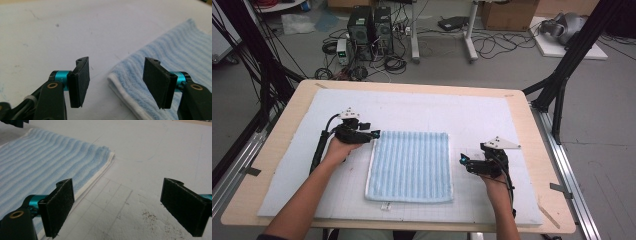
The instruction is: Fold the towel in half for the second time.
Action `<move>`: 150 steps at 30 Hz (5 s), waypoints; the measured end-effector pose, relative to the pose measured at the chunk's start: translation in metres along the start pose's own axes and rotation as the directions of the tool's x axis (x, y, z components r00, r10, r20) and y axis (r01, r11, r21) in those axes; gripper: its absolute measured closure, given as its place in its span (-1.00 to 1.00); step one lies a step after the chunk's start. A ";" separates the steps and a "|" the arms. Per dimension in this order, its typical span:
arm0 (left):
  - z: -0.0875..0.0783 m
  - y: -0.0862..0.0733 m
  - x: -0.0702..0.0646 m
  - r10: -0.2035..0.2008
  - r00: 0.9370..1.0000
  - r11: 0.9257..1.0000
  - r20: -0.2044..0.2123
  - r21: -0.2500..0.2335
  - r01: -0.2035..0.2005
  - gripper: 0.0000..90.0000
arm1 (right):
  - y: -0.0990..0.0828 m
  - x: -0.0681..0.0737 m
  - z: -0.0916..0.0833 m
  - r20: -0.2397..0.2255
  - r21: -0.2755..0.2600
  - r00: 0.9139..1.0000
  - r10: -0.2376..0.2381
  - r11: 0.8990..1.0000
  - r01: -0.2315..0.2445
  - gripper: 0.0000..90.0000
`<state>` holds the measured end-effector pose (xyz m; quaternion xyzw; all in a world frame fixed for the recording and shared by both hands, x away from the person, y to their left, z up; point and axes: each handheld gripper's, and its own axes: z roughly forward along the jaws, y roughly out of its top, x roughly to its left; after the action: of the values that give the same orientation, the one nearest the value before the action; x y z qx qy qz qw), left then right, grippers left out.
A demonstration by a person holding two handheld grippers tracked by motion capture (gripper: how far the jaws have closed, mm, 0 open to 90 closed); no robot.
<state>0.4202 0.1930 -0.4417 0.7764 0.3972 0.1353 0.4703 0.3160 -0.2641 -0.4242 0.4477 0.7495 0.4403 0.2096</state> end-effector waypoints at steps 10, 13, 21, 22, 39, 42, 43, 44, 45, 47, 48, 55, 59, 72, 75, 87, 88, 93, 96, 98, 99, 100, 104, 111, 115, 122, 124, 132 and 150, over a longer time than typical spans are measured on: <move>0.017 0.000 -0.013 0.128 0.992 0.986 0.002 0.105 -0.127 0.58 | -0.001 0.000 0.002 -0.010 0.011 1.000 -0.002 1.000 0.002 -0.76; 0.017 0.001 -0.015 0.147 0.989 0.984 -0.008 0.103 -0.145 0.86 | -0.001 0.000 0.003 -0.018 0.014 1.000 -0.003 1.000 0.003 -0.76; 0.016 -0.002 -0.012 0.079 0.997 0.993 0.000 0.086 -0.079 0.91 | -0.002 -0.001 0.008 -0.023 0.033 1.000 0.013 0.999 -0.012 -0.76; 0.016 -0.003 -0.012 0.063 0.998 0.995 -0.001 0.079 -0.063 0.91 | -0.002 -0.001 0.009 -0.026 0.038 1.000 0.017 0.999 -0.016 -0.76; 0.015 -0.004 -0.009 0.031 0.999 0.997 0.012 0.071 -0.032 0.90 | 0.026 -0.003 0.083 -0.080 0.145 0.997 0.001 0.989 0.010 -0.64; 0.015 -0.004 -0.009 0.030 0.999 0.997 0.012 0.070 -0.031 0.90 | 0.032 -0.003 0.094 -0.095 0.145 0.995 -0.010 0.989 0.024 -0.47; 0.015 -0.004 -0.009 0.030 0.999 0.997 0.012 0.070 -0.030 0.90 | 0.035 -0.003 0.098 -0.094 0.154 0.995 -0.009 0.988 0.023 -0.42; 0.015 -0.004 -0.009 0.031 0.999 0.997 0.013 0.071 -0.032 0.90 | 0.038 -0.003 0.102 -0.099 0.170 0.995 -0.004 0.985 0.020 -0.36; 0.015 -0.004 -0.009 0.028 1.000 0.997 0.014 0.067 -0.029 0.90 | 0.039 -0.002 0.106 -0.100 0.166 0.995 -0.006 0.986 0.023 -0.28; 0.015 -0.004 -0.009 0.029 0.999 0.997 0.016 0.069 -0.030 0.90 | 0.042 0.000 0.112 -0.108 0.180 0.994 -0.021 0.983 0.040 -0.13; 0.015 -0.004 -0.009 0.027 1.000 0.997 0.016 0.067 -0.028 0.90 | 0.043 0.001 0.115 -0.102 0.189 0.994 -0.035 0.981 0.054 -0.07; 0.015 -0.004 -0.010 0.031 0.999 0.997 0.011 0.067 -0.032 0.90 | 0.048 0.010 0.116 -0.124 0.212 0.988 -0.087 0.971 0.112 0.76; 0.015 -0.004 -0.009 0.023 1.000 0.998 0.009 0.064 -0.023 0.90 | 0.049 0.011 0.115 -0.128 0.213 0.987 -0.095 0.970 0.121 0.82; 0.006 0.018 0.005 -0.073 0.997 0.991 0.022 -0.109 0.075 0.91 | 0.069 0.002 0.116 -0.085 0.102 0.992 -0.094 0.990 0.102 0.84; 0.001 0.018 0.005 -0.082 0.995 0.989 0.055 -0.117 0.088 0.91 | 0.068 0.003 0.114 -0.099 0.106 0.990 -0.101 0.988 0.112 0.84; -0.031 0.012 -0.012 -0.046 0.992 0.987 0.118 -0.148 0.064 0.90 | 0.067 0.010 0.082 -0.177 0.043 0.978 -0.114 0.991 0.124 0.83; -0.033 0.010 -0.015 -0.038 0.992 0.986 0.120 -0.159 0.057 0.90 | 0.066 0.011 0.079 -0.184 0.037 0.976 -0.114 0.992 0.123 0.83; -0.043 0.001 -0.022 -0.019 0.991 0.987 0.134 -0.153 0.040 0.90 | 0.058 0.018 0.066 -0.202 0.018 0.972 -0.117 0.992 0.123 0.83; -0.048 -0.006 -0.027 -0.014 0.990 0.987 0.140 -0.159 0.036 0.90 | 0.056 0.022 0.058 -0.209 0.024 0.970 -0.126 0.991 0.134 0.82; -0.051 -0.010 -0.029 -0.011 0.989 0.986 0.148 -0.163 0.035 0.90 | 0.054 0.025 0.052 -0.211 -0.008 0.969 -0.129 0.991 0.130 0.82; -0.053 -0.012 -0.030 -0.012 0.988 0.985 0.153 -0.167 0.038 0.90 | 0.054 0.026 0.050 -0.214 -0.011 0.968 -0.133 0.991 0.134 0.82; -0.055 -0.015 -0.031 -0.013 0.988 0.984 0.157 -0.173 0.041 0.90 | 0.052 0.027 0.047 -0.217 -0.016 0.967 -0.132 0.991 0.131 0.82; -0.062 -0.025 -0.037 -0.010 0.985 0.984 0.170 -0.176 0.040 0.89 | 0.043 0.032 0.038 -0.228 -0.024 0.964 -0.136 0.991 0.134 0.81; -0.077 -0.039 -0.056 0.026 0.984 0.983 0.178 -0.182 0.007 0.89 | 0.023 0.038 0.020 -0.242 -0.053 0.961 -0.131 0.991 0.122 0.79; -0.082 -0.048 -0.066 0.033 0.984 0.985 0.174 -0.175 -0.002 0.88 | 0.010 0.043 0.012 -0.241 -0.045 0.960 -0.140 0.990 0.132 0.80; -0.096 -0.062 -0.080 0.049 0.984 0.987 0.172 -0.162 -0.021 0.88 | -0.006 0.056 -0.004 -0.238 -0.035 0.959 -0.151 0.989 0.147 0.80; -0.099 -0.067 -0.084 0.056 0.983 0.988 0.174 -0.152 -0.030 0.87 | -0.010 0.060 -0.007 -0.232 -0.021 0.960 -0.155 0.988 0.155 0.80; -0.106 -0.080 -0.094 0.054 0.982 0.993 0.181 -0.117 -0.033 0.65 | -0.024 0.072 -0.018 -0.213 0.027 0.961 -0.179 0.982 0.189 0.70; -0.080 -0.070 -0.093 0.014 0.995 0.999 0.100 -0.039 -0.010 0.42 | -0.016 0.085 0.006 -0.127 0.005 0.989 -0.082 0.997 0.083 0.10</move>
<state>0.2787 0.1907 -0.4437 0.7753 0.3657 0.1064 0.5039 0.2694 -0.1919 -0.4343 0.3888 0.7813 0.4549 0.1774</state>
